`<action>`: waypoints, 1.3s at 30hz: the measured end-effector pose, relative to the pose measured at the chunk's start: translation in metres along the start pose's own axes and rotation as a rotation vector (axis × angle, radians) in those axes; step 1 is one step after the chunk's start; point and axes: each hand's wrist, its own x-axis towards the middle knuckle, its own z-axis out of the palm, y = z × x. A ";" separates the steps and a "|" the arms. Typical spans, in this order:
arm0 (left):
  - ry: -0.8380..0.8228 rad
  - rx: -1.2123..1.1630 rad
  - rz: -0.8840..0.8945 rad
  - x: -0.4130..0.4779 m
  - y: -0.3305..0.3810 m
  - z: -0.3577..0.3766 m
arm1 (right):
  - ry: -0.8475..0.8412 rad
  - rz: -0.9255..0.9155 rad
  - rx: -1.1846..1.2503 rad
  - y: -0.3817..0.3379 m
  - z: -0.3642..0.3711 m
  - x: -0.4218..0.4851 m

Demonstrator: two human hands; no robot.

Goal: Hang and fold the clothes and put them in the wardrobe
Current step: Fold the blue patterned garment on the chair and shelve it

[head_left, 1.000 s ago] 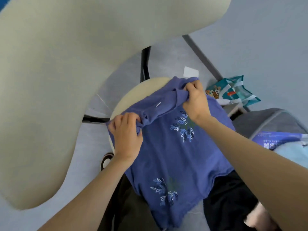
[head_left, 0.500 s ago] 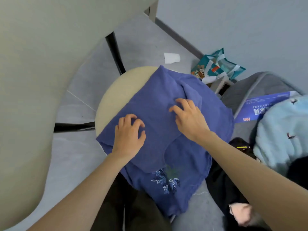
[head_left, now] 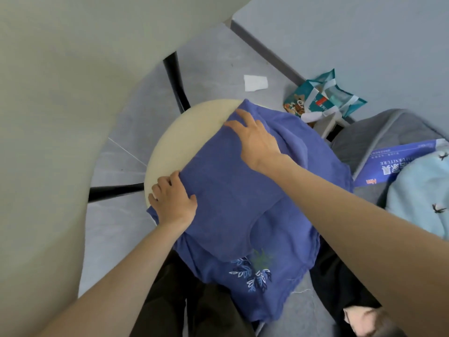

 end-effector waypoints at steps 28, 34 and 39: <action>0.163 -0.071 0.567 0.027 0.041 -0.055 | 0.443 0.188 0.373 0.053 -0.033 -0.003; -0.057 0.168 0.570 0.010 0.024 -0.012 | 0.294 0.335 0.520 0.076 0.027 -0.048; -0.178 0.302 0.693 -0.004 0.021 0.011 | 0.421 0.646 0.872 0.069 0.051 -0.051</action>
